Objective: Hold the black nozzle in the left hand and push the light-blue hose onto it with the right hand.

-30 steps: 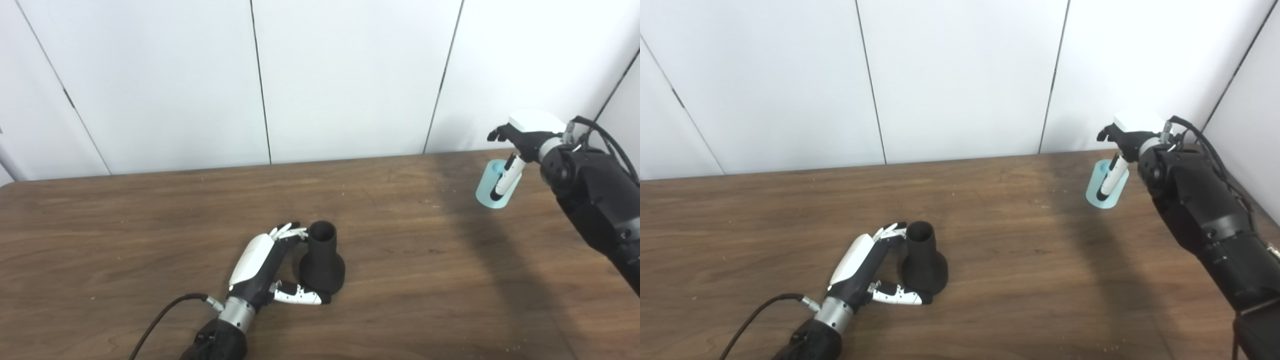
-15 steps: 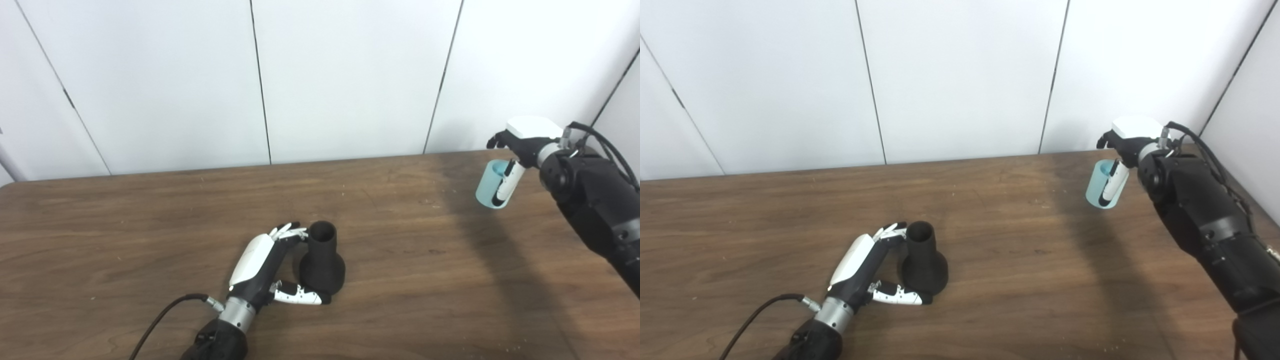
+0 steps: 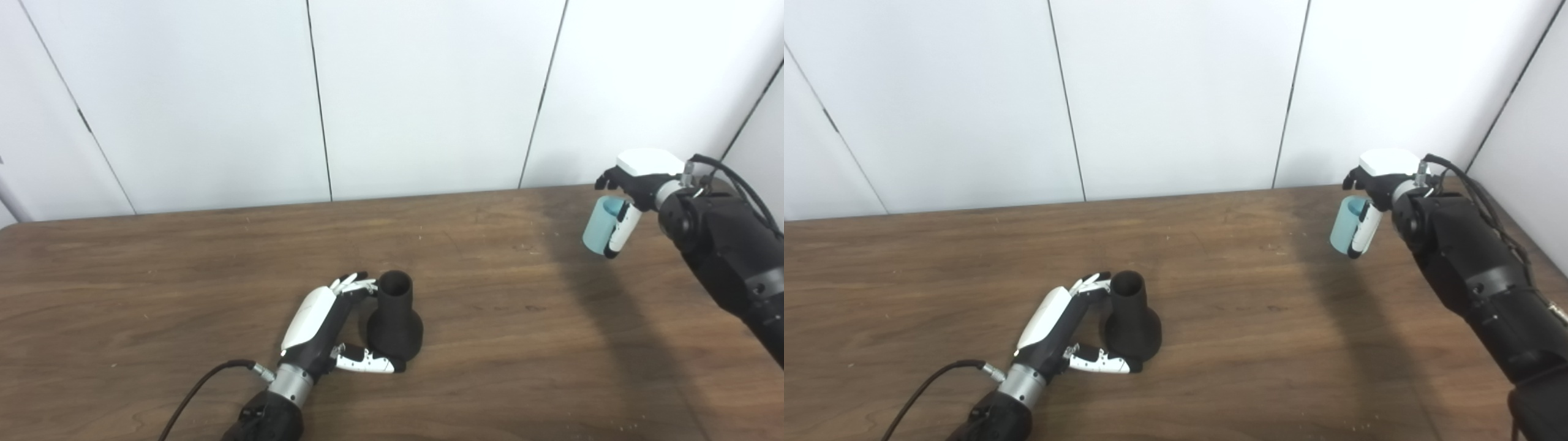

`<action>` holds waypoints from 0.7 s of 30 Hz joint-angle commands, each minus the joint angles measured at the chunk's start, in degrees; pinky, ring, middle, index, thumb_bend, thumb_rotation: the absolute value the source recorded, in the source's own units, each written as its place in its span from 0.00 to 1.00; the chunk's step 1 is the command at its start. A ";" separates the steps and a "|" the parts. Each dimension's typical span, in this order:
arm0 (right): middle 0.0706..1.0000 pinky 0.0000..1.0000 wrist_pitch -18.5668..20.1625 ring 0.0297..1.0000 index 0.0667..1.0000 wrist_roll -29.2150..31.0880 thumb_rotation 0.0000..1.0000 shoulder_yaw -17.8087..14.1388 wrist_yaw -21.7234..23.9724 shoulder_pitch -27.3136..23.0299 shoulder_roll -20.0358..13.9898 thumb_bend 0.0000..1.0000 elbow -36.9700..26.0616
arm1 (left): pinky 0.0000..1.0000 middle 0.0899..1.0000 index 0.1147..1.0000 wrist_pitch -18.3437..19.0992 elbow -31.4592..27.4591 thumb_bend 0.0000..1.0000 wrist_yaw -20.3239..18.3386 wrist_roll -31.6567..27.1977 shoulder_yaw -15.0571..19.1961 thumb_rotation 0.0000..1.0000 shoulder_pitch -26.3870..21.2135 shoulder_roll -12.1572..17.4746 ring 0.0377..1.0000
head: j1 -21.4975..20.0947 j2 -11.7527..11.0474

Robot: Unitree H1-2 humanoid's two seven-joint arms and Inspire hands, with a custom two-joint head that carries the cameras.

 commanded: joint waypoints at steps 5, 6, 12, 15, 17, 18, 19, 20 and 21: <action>0.75 0.57 1.69 0.69 0.70 0.72 0.11 -2.28 -1.14 -3.39 -0.68 1.00 -2.08 | 1.00 0.79 0.42 1.70 2.56 0.52 -1.72 1.94 -1.15 0.07 2.82 -0.14 0.94 | -0.13 0.23; 0.74 0.55 1.78 0.67 0.68 0.82 0.09 -2.46 -1.35 -3.45 -0.57 1.00 -1.89 | 1.00 0.79 0.42 1.77 2.56 0.52 -1.78 1.91 -1.15 0.07 2.82 -0.13 0.94 | -0.19 0.27; 0.62 0.42 1.97 0.53 0.64 0.45 0.05 -2.77 -2.27 -3.13 -0.24 0.98 -2.48 | 1.00 0.79 0.42 1.85 2.54 0.52 -1.80 1.92 -1.23 0.07 2.94 -0.14 0.94 | -0.11 0.15; 0.50 0.31 1.10 0.40 0.64 0.50 0.04 -2.89 -3.47 -2.70 -0.32 0.96 -2.62 | 1.00 0.79 0.42 1.89 2.47 0.52 -1.86 1.96 -1.30 0.07 2.97 -0.12 0.94 | -0.14 0.21; 0.44 0.25 0.75 0.33 0.64 0.36 0.04 -2.79 -4.23 -2.45 -0.36 0.95 -2.68 | 1.00 0.79 0.42 1.89 2.36 0.52 -1.92 1.92 -1.29 0.07 2.98 -0.08 0.94 | -0.15 0.21; 0.44 0.24 0.74 0.32 0.63 0.27 0.04 -2.71 -4.38 -2.34 -0.38 0.94 -2.83 | 1.00 0.79 0.42 1.88 2.34 0.52 -1.93 1.88 -1.26 0.07 2.98 -0.06 0.94 | -0.15 0.21; 0.44 0.24 0.63 0.31 0.63 0.24 0.04 -2.63 -4.60 -2.31 -0.39 0.94 -2.69 | 1.00 0.79 0.42 1.83 2.37 0.52 -1.90 1.86 -1.25 0.07 2.97 -0.06 0.94 | -0.15 0.21; 0.43 0.24 0.52 0.30 0.63 0.26 0.04 -2.58 -4.78 -2.32 -0.41 0.93 -2.50 | 1.00 0.79 0.42 1.82 2.32 0.52 -1.89 1.89 -1.26 0.07 3.00 -0.05 0.94 | -0.05 0.32; 0.42 0.23 0.42 0.30 0.63 0.30 0.04 -2.55 -4.95 -2.38 -0.41 0.92 -2.18 | 1.00 0.79 0.42 1.79 2.29 0.52 -1.88 1.95 -1.31 0.07 3.04 -0.03 0.94 | -0.08 0.38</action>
